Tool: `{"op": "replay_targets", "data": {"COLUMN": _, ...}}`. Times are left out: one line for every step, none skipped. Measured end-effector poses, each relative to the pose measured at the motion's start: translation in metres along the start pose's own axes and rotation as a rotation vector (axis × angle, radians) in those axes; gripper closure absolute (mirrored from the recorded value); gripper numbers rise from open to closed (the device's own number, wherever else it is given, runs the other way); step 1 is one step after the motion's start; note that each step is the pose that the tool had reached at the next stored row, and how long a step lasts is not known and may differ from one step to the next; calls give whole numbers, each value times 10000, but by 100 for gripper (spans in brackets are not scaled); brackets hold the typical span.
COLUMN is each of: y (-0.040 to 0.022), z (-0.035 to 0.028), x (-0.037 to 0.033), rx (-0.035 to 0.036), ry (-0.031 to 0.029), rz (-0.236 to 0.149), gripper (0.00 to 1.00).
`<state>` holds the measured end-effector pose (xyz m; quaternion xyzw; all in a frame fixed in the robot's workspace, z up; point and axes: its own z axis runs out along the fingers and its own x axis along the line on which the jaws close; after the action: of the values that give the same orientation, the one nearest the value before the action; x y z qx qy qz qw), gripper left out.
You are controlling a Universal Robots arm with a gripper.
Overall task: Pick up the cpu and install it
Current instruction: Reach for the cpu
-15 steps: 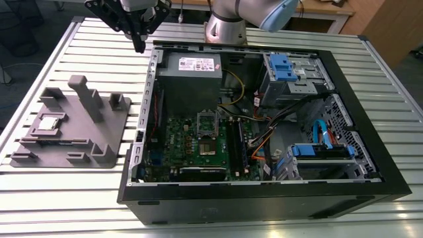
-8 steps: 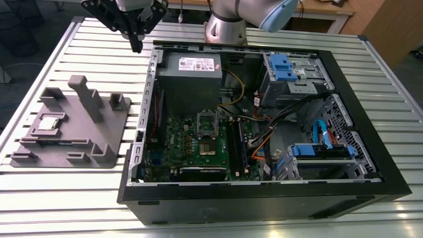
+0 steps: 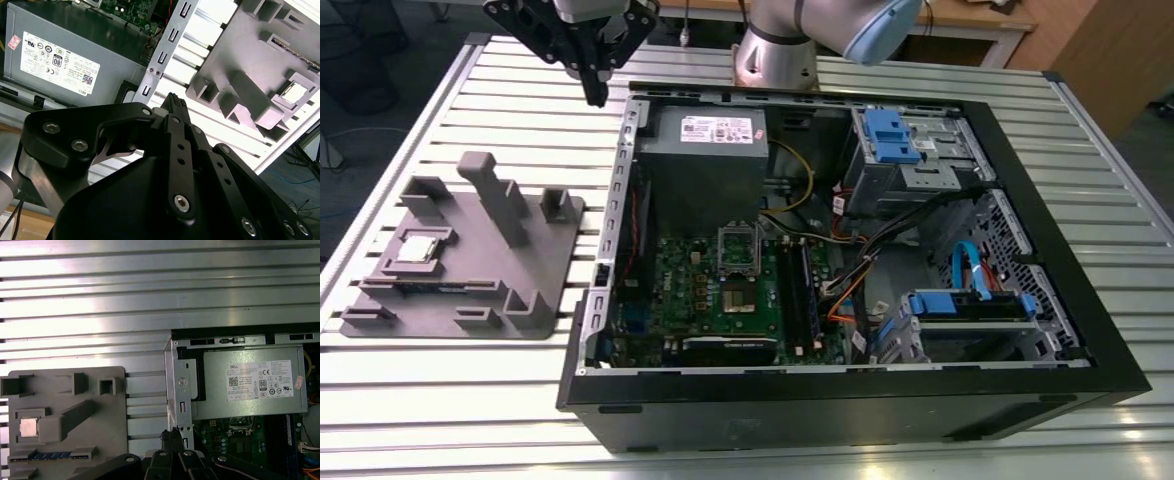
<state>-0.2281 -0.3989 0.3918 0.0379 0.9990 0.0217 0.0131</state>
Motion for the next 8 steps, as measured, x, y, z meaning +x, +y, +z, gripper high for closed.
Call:
{"op": "replay_targets", "data": {"y": 0, "z": 0, "x": 0, "rx": 0, "ry": 0, "rz": 0, "gripper": 89}}
{"op": "replay_targets", "data": {"y": 0, "z": 0, "x": 3, "rx": 1, "ry": 0, "rz": 1, "gripper": 89}}
{"op": "replay_targets", "data": {"y": -1, "z": 0, "x": 12, "rx": 0, "ry": 1, "rz": 3, "gripper": 89}}
{"op": "replay_targets", "data": {"y": -2, "z": 0, "x": 24, "rx": 1, "ry": 1, "rz": 1, "gripper": 89}}
{"op": "replay_targets", "data": {"y": -3, "z": 0, "x": 45, "rx": 0, "ry": -2, "rz": 0, "gripper": 89}}
{"op": "replay_targets", "data": {"y": -6, "z": 0, "x": 70, "rx": -1, "ry": -5, "rz": 0, "gripper": 89}}
{"op": "replay_targets", "data": {"y": -7, "z": -1, "x": 96, "rx": -1, "ry": -9, "rz": -1, "gripper": 89}}
{"op": "replay_targets", "data": {"y": -9, "z": -1, "x": 123, "rx": -1, "ry": -15, "rz": -1, "gripper": 89}}
